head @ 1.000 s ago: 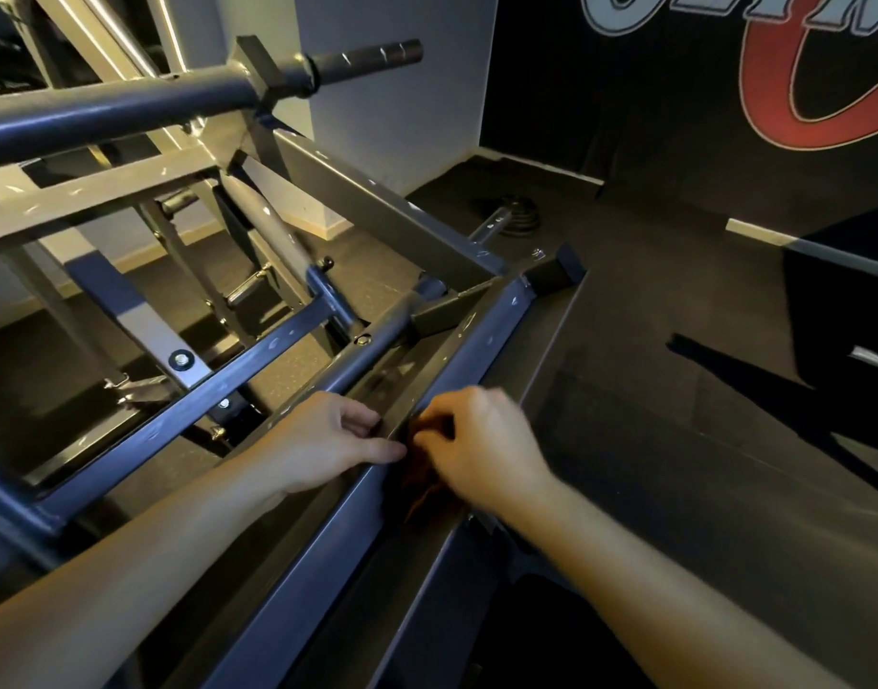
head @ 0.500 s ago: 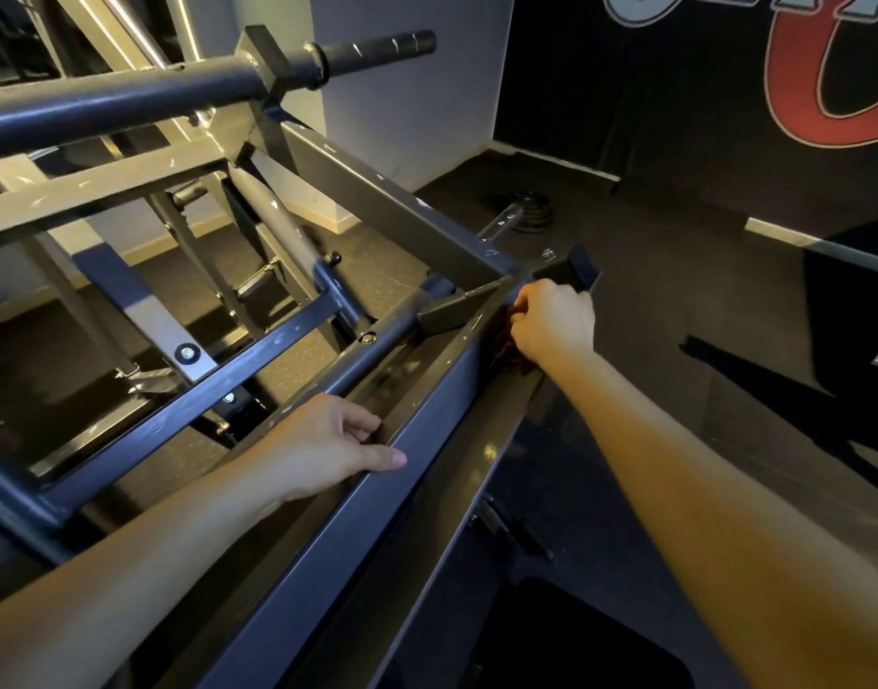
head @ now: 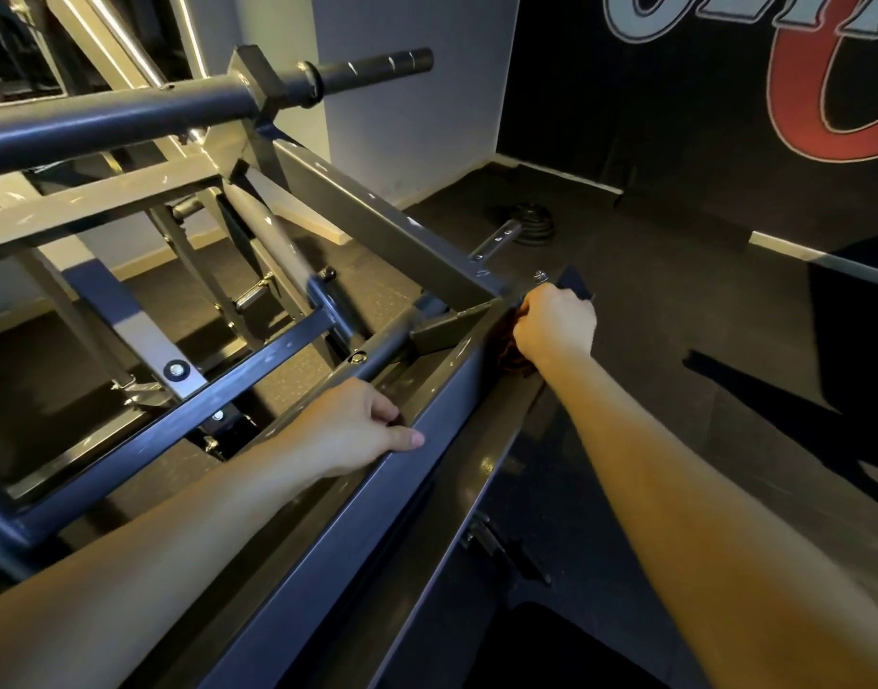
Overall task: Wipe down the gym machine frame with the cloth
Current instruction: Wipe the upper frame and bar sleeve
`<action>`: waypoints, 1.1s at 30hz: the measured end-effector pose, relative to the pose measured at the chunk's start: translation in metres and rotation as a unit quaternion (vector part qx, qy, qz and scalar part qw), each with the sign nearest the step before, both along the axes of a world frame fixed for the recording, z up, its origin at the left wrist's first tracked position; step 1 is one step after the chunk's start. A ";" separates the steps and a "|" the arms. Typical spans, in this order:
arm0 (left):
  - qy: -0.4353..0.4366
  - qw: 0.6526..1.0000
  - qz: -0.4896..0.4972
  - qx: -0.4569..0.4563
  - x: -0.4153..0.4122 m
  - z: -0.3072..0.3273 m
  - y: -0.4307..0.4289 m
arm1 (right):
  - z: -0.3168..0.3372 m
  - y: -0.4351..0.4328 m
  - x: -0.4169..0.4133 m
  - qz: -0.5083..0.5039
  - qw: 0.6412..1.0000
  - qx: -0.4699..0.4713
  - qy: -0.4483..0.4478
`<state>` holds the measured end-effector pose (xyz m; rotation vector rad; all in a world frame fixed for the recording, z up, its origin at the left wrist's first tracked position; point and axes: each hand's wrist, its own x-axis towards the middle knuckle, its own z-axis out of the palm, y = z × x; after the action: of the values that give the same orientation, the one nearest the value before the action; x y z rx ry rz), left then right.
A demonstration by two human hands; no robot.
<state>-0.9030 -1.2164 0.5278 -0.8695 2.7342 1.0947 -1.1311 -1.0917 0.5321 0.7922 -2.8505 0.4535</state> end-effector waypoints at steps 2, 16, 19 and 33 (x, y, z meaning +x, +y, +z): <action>0.007 1.000 0.006 0.019 0.001 -0.001 0.001 | -0.007 0.007 0.011 0.042 0.999 -0.026 -0.021; 0.009 0.999 0.006 0.047 -0.002 -0.008 -0.006 | -0.005 0.006 0.041 0.147 0.986 -0.031 -0.078; 0.005 0.999 0.007 0.045 -0.001 -0.009 -0.005 | 0.004 0.006 0.012 0.115 0.991 0.002 -0.062; 0.231 0.970 0.043 -0.055 0.001 0.031 0.030 | 0.033 0.045 0.059 0.103 0.855 -0.318 -0.396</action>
<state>-0.9017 -1.1859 0.5591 -0.8431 3.1862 1.3183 -1.0718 -1.0466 0.5652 0.9010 -2.8742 2.0364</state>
